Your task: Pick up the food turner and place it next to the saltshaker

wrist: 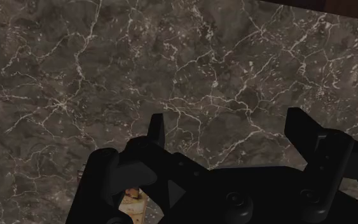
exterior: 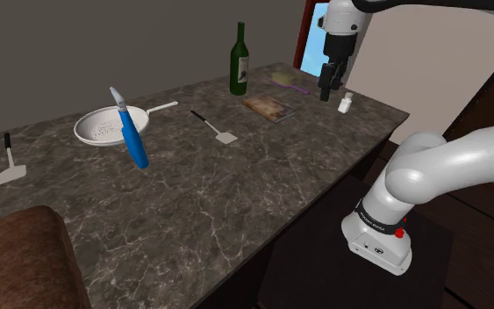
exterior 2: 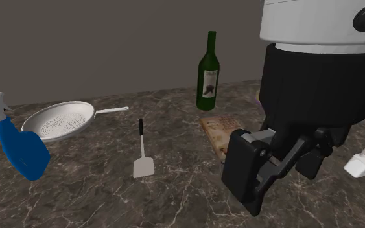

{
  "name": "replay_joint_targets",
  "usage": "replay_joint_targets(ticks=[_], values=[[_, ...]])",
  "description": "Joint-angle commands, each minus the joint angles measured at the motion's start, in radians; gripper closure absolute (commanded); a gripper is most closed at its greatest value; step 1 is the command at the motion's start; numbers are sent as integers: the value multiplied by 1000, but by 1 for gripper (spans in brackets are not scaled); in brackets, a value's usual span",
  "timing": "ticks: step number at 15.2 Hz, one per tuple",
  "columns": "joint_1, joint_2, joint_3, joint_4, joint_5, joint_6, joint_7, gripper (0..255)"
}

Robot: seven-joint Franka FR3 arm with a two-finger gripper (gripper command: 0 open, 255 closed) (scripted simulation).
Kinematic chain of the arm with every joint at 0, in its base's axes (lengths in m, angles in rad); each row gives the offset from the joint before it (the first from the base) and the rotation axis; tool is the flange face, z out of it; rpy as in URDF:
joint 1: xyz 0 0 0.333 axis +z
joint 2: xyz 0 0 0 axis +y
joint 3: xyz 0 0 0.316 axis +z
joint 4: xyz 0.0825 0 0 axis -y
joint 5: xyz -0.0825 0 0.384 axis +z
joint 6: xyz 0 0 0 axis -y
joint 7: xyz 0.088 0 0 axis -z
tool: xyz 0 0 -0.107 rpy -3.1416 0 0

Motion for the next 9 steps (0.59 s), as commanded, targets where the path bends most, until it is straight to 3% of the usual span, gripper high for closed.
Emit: replay_joint_targets(ticks=[1,9], values=[[0,0,0,0,0,0,0,0],[14,227,63,16,54,252,118,0]])
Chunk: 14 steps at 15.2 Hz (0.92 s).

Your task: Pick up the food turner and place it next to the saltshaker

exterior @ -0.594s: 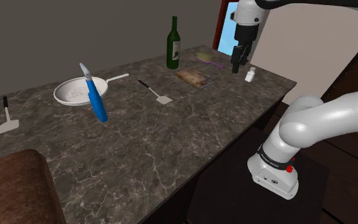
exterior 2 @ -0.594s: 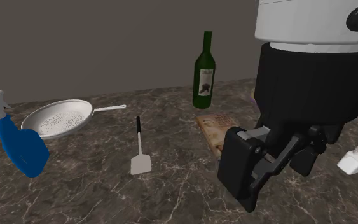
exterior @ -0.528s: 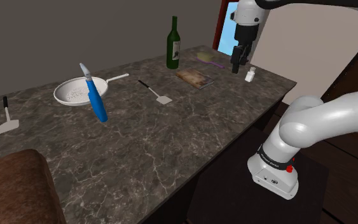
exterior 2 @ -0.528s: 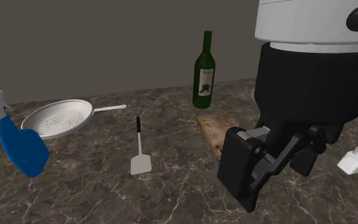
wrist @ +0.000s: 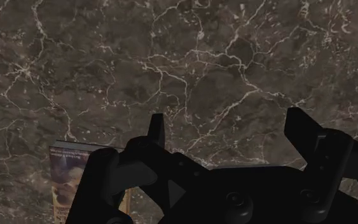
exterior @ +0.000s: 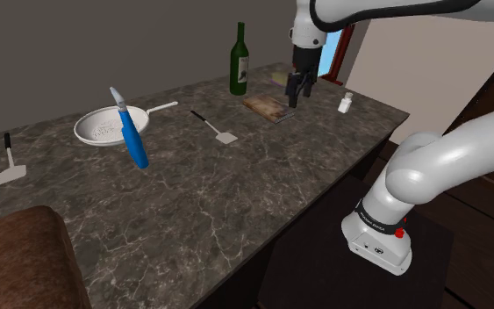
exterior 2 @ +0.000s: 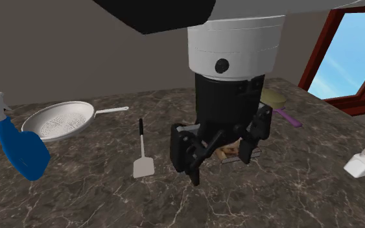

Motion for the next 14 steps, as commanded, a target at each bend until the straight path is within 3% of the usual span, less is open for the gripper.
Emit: replay_joint_targets(ticks=[1,14], values=[[4,64,17,5,12,72,32,0],[15,518,89,241,4,358,211,0]])
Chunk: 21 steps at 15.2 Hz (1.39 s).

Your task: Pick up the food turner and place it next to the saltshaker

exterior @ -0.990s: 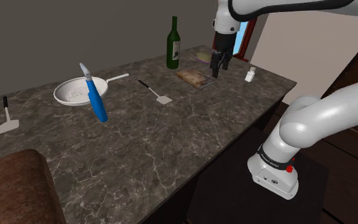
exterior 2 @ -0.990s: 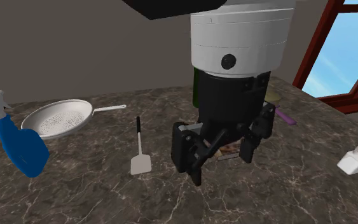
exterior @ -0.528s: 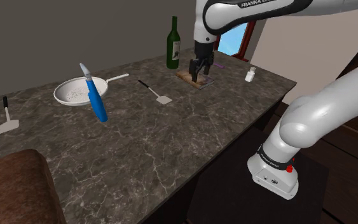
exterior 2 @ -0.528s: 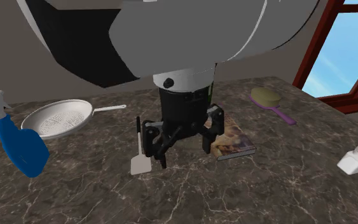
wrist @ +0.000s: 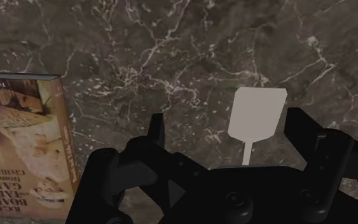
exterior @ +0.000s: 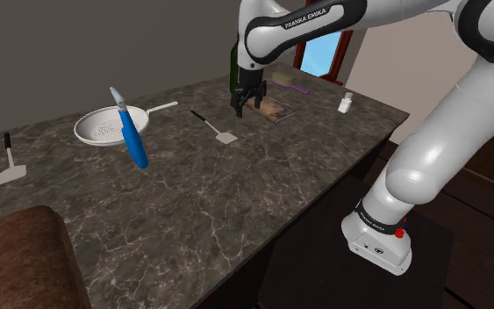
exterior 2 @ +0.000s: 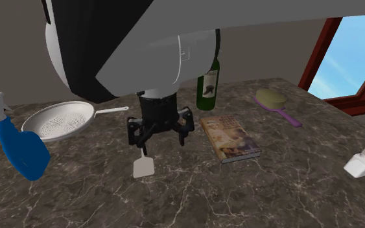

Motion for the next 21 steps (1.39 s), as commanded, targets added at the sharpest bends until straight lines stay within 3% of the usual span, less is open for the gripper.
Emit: replay_joint_targets(ticks=[1,13,21], values=[[5,71,9,54,-8,28,33,0],[46,499,8,475,-75,93,172,0],[48,549,3,445,-84,173,177,0]])
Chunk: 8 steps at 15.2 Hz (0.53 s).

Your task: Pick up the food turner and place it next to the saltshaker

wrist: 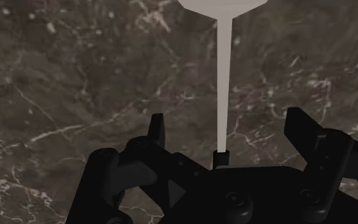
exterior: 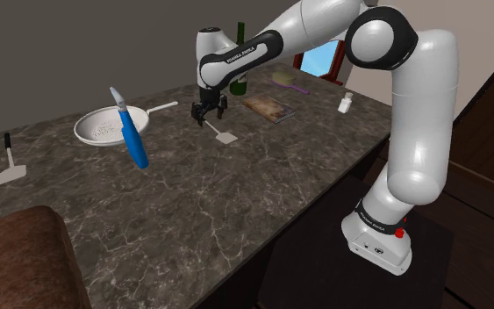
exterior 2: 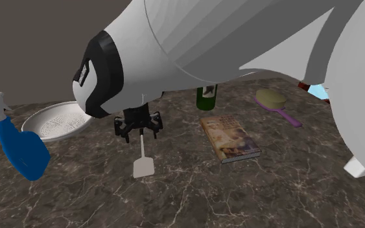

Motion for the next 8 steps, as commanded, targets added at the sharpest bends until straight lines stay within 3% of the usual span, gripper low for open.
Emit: replay_joint_targets(ticks=[1,7,8], values=[[1,8,0,0,-1,8,2,0],[1,8,0,0,-1,8,2,0],[1,8,0,0,-1,8,2,255]])
